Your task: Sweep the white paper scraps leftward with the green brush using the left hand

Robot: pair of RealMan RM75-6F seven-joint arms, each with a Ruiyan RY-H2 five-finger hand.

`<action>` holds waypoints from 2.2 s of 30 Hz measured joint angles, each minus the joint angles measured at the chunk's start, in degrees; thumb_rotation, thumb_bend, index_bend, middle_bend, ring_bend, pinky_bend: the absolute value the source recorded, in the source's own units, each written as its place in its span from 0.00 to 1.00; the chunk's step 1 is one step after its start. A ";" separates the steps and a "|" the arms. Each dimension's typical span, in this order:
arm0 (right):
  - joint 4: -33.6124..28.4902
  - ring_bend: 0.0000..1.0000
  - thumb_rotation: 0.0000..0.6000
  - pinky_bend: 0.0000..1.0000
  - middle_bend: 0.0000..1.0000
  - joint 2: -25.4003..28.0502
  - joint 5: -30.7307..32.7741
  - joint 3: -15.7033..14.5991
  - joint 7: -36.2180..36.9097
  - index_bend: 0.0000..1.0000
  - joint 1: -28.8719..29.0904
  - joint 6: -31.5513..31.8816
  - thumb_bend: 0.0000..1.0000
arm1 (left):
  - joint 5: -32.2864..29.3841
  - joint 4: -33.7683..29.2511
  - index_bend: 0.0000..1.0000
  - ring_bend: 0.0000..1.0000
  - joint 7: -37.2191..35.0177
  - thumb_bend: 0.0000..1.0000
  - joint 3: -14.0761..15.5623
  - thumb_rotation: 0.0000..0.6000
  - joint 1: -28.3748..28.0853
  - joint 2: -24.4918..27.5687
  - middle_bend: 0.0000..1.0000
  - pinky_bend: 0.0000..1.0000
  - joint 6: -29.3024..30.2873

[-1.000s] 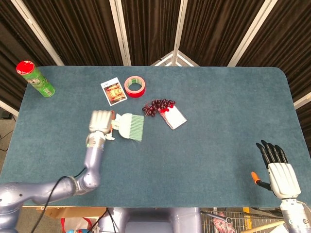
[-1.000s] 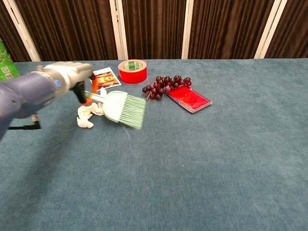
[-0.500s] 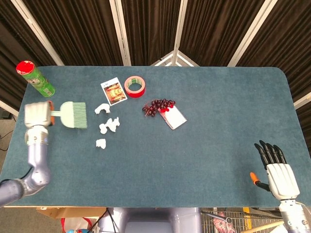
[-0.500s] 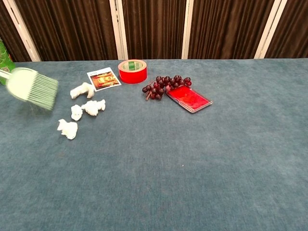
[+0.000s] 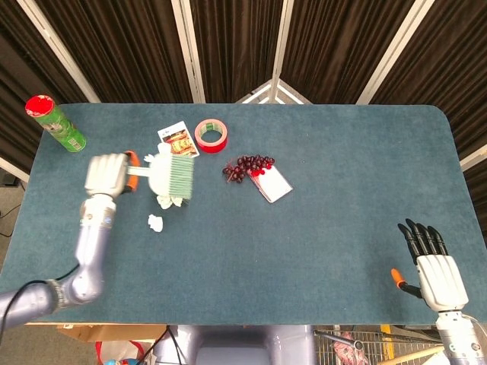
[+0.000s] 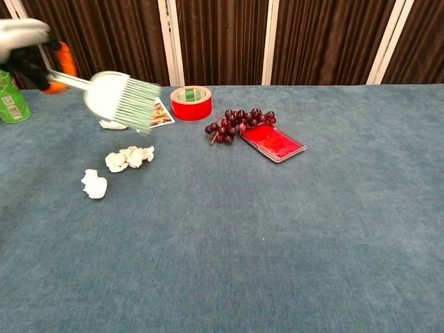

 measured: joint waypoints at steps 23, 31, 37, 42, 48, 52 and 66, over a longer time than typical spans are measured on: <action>-0.38 0.00 1.00 0.00 0.00 0.52 0.20 -0.38 -0.05 0.00 -0.68 0.36 0.32 | -5.23 10.77 0.77 1.00 3.48 0.74 7.64 1.00 0.39 -5.87 1.00 1.00 0.56; -0.77 0.00 1.00 0.00 0.00 0.10 0.07 -0.44 -1.40 0.00 -0.55 0.14 0.32 | -4.80 10.89 0.77 1.00 -1.69 0.74 8.02 1.00 5.81 4.58 1.00 1.00 -0.02; -0.80 0.00 1.00 0.00 0.00 -0.16 0.03 -0.34 -1.93 0.00 -0.38 0.01 0.32 | -1.42 8.04 0.77 1.00 -7.74 0.74 6.84 1.00 7.88 8.07 1.00 1.00 -0.49; -0.80 0.00 1.00 0.00 0.00 -0.34 0.18 -0.23 -2.02 0.00 -0.21 -0.26 0.32 | 5.79 2.06 0.77 1.00 -11.42 0.74 6.52 1.00 8.50 9.29 1.00 1.00 -0.15; -0.82 0.00 1.00 0.00 0.00 -0.29 0.46 -0.19 -1.75 0.00 -0.20 -0.40 0.32 | 11.84 -5.24 0.77 1.00 -10.49 0.74 7.96 1.00 7.62 7.91 1.00 1.00 0.15; -0.79 0.00 1.00 0.00 0.00 -0.16 0.47 -0.15 -1.56 0.00 -0.36 -0.07 0.32 | 11.07 -5.49 0.77 1.00 -6.53 0.74 9.08 1.00 5.90 3.81 1.00 1.00 -0.05; -0.57 0.00 1.00 0.00 0.00 0.03 0.82 -0.17 -1.27 0.00 -0.65 0.05 0.32 | 4.03 -0.92 0.77 1.00 -0.11 0.74 12.62 1.00 4.00 2.22 1.00 1.00 -3.41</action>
